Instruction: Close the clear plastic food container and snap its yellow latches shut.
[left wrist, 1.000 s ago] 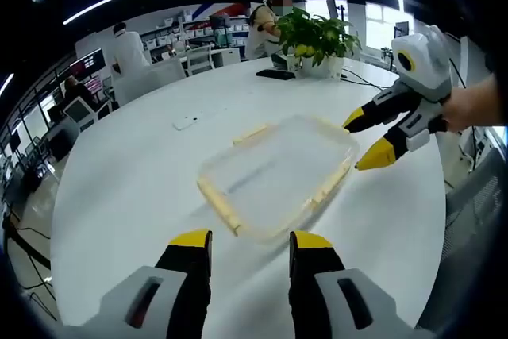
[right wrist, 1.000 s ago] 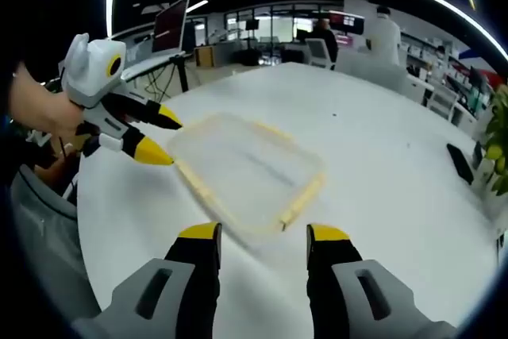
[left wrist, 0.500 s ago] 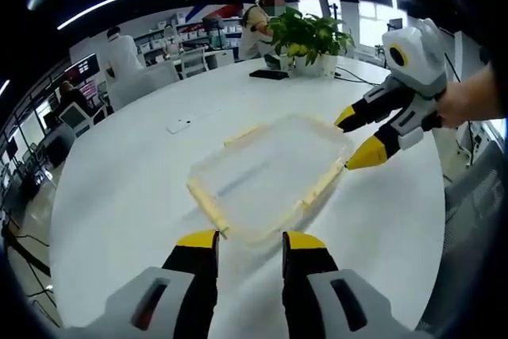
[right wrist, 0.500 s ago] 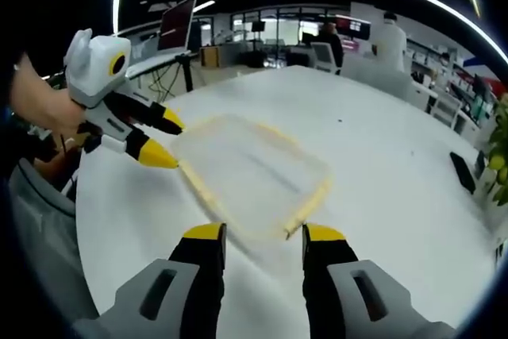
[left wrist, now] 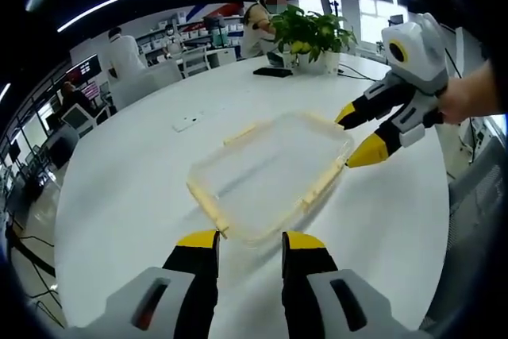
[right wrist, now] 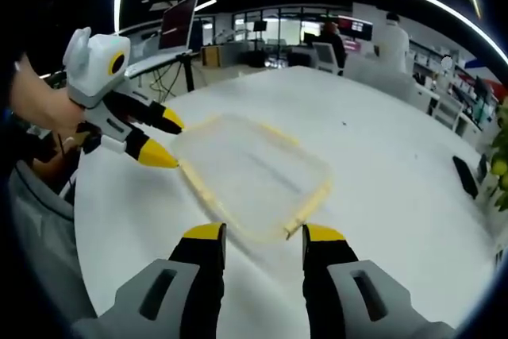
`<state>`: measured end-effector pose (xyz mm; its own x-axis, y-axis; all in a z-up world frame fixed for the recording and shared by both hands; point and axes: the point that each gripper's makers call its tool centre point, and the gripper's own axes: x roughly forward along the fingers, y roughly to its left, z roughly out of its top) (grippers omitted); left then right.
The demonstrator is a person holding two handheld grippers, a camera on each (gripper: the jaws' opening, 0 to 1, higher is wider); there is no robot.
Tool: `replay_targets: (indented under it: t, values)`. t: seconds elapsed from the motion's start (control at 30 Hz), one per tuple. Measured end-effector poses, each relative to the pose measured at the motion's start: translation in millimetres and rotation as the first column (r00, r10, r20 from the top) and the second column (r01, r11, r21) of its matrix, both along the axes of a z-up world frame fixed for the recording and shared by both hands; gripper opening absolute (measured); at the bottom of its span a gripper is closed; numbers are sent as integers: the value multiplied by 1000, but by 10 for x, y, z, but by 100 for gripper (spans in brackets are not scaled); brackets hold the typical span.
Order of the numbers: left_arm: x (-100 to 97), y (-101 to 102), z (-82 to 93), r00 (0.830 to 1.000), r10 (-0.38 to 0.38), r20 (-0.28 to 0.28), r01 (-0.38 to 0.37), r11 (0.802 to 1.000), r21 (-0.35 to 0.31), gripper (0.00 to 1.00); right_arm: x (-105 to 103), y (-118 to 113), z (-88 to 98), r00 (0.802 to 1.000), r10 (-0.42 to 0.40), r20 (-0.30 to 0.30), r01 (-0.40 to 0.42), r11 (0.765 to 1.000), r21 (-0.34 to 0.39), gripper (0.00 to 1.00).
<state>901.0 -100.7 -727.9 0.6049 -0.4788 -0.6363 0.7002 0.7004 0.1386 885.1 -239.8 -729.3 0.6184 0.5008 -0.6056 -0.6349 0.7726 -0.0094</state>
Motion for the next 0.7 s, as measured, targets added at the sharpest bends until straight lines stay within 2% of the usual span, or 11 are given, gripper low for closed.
replay_targets:
  t: [0.43,0.57,0.7]
  values:
    - [83,140,5,999,36,3,-36,999,7,24,126,121,0,999,47,4,-47,999,-22,34]
    - [74,147,15,998,56,2,-56,998,-6,24,113,111,10,1000,27,-4,-27,1000,-1,34]
    - [23,163,29,997,73,-5,-73,997,-15,28,76,60,29,1000,0,-14,0,1000,15,38]
